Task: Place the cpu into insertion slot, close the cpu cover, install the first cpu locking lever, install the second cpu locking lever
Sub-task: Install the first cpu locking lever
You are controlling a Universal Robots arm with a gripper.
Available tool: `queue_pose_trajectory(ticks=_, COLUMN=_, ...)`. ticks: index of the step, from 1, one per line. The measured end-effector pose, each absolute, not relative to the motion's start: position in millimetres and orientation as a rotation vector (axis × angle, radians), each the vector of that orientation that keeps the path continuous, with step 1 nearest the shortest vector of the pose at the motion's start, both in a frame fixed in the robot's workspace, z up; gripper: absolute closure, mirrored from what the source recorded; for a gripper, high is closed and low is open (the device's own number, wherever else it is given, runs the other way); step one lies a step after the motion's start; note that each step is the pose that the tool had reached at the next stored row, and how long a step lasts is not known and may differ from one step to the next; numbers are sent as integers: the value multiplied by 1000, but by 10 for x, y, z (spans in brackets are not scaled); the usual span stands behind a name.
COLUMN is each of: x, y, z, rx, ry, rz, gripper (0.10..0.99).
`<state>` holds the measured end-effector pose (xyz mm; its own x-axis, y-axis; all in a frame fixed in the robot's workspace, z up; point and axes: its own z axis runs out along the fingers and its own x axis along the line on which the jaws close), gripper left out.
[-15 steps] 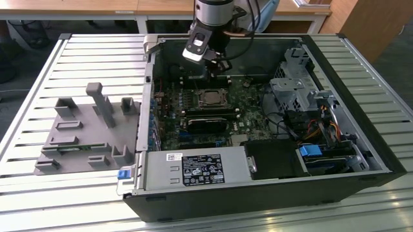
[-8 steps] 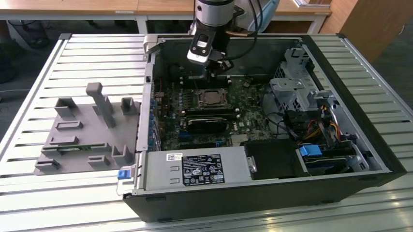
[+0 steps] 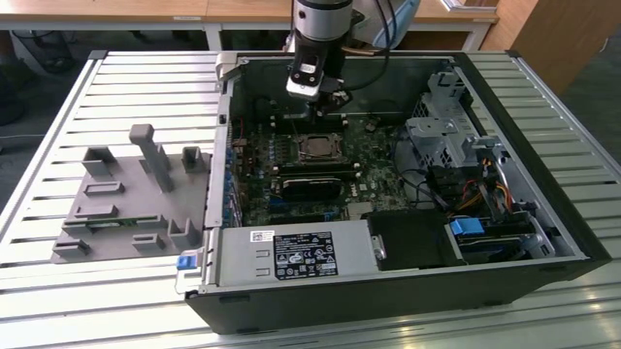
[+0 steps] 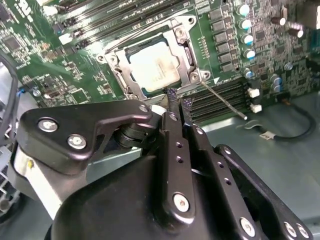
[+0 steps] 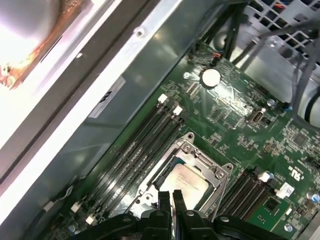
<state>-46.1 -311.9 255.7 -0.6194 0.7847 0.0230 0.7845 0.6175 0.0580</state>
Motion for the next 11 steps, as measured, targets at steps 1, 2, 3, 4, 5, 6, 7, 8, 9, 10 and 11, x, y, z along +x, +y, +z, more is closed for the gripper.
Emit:
queue_pose_trajectory(ticks=1, x=-461, y=-3119, z=2553, rx=1346, ry=2833, rz=98, gripper=918)
queue_pose_trajectory(ticks=2, x=-461, y=-3119, z=2549, rx=1321, ry=2845, rz=98, gripper=918)
queue_pose_trajectory(ticks=3, x=-461, y=-3119, z=2545, rx=1294, ry=2858, rz=98, gripper=918)
queue_pose_trajectory(ticks=4, x=-461, y=-3119, z=2542, rx=1268, ry=2870, rz=98, gripper=918)
queue_pose_trajectory(ticks=5, x=-462, y=-3119, z=2539, rx=1242, ry=2882, rz=98, gripper=918)
queue_pose_trajectory(ticks=6, x=-462, y=-3119, z=2537, rx=1216, ry=2894, rz=98, gripper=918)
queue_pose_trajectory(ticks=7, x=-462, y=-3119, z=2535, rx=1190, ry=2905, rz=97, gripper=918)
queue_pose_trajectory(ticks=8, x=-461, y=-3119, z=2533, rx=1164, ry=2916, rz=98, gripper=918)
queue_pose_trajectory(ticks=9, x=-462, y=-3119, z=2531, rx=1138, ry=2927, rz=98, gripper=918)
queue_pose_trajectory(ticks=10, x=-462, y=-3119, z=2530, rx=1112, ry=2938, rz=98, gripper=918)
queue_pose_trajectory(ticks=11, x=-461, y=-3119, z=2528, rx=1084, ry=2949, rz=98, gripper=918)
